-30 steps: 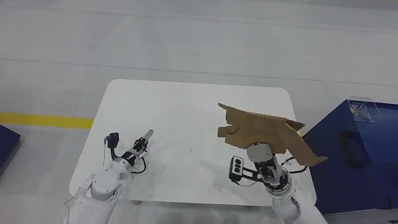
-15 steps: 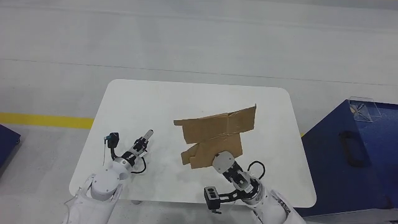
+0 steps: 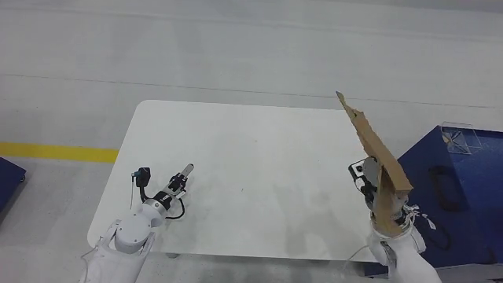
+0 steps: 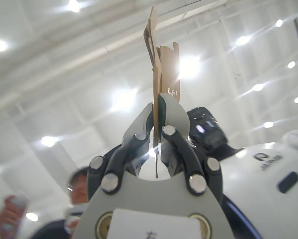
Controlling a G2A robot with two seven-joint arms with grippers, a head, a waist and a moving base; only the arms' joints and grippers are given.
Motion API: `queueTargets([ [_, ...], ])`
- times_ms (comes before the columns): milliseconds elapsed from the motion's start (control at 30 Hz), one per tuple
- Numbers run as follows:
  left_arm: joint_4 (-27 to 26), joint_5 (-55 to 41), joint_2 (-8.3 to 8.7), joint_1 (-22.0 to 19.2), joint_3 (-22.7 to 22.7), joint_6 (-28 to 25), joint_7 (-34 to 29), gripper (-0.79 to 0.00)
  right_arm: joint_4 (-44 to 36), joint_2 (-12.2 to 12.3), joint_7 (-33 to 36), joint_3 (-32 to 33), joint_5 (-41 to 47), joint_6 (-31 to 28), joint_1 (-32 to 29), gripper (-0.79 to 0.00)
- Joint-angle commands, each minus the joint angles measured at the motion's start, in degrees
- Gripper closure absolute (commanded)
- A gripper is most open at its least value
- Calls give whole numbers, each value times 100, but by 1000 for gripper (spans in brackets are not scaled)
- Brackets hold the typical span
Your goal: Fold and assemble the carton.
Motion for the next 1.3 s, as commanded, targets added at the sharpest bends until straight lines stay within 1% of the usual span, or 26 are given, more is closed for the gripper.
queueTargets([
  [0, 0, 0, 0, 0, 0, 0, 0, -785, -104, -35, 435, 153, -667, -1521, -108, 0],
  [100, 0, 0, 0, 0, 0, 0, 0, -785, -201, -90, 793, 206, -1256, -2782, -201, 0],
  [233, 0, 0, 0, 0, 0, 0, 0, -785, -740, -196, -3, 433, -2759, -3695, -257, 0],
  [333, 0, 0, 0, 0, 0, 0, 0, -785, -926, -280, -657, 343, -3789, -4349, -382, 0],
  [367, 0, 0, 0, 0, 0, 0, 0, -785, -873, -296, -752, 218, -3911, -4443, -394, 0],
  [767, 0, 0, 0, 0, 0, 0, 0, -785, -873, -296, -752, 218, -3911, -4443, -394, 0],
  [800, 0, 0, 0, 0, 0, 0, 0, -785, -895, -296, -779, 234, -3923, -4446, -383, 0],
  [833, 0, 0, 0, 0, 0, 0, 0, -785, -990, -293, -884, 367, -4101, -4573, -341, 0],
  [900, 0, 0, 0, 0, 0, 0, 0, -785, -1218, -278, -1256, 804, -5032, -4946, -322, 0],
  [1033, 0, 0, 0, 0, 0, 0, 0, -785, -1588, -300, -2210, 1756, -7024, -5899, -497, 0],
  [1133, 0, 0, 0, 0, 0, 0, 0, -785, -2158, -401, -2973, 2578, -8488, -5937, -525, 0],
  [1267, 0, 0, 0, 0, 0, 0, 0, -785, -2849, -592, -4199, 3268, -10323, -5937, -680, 0],
])
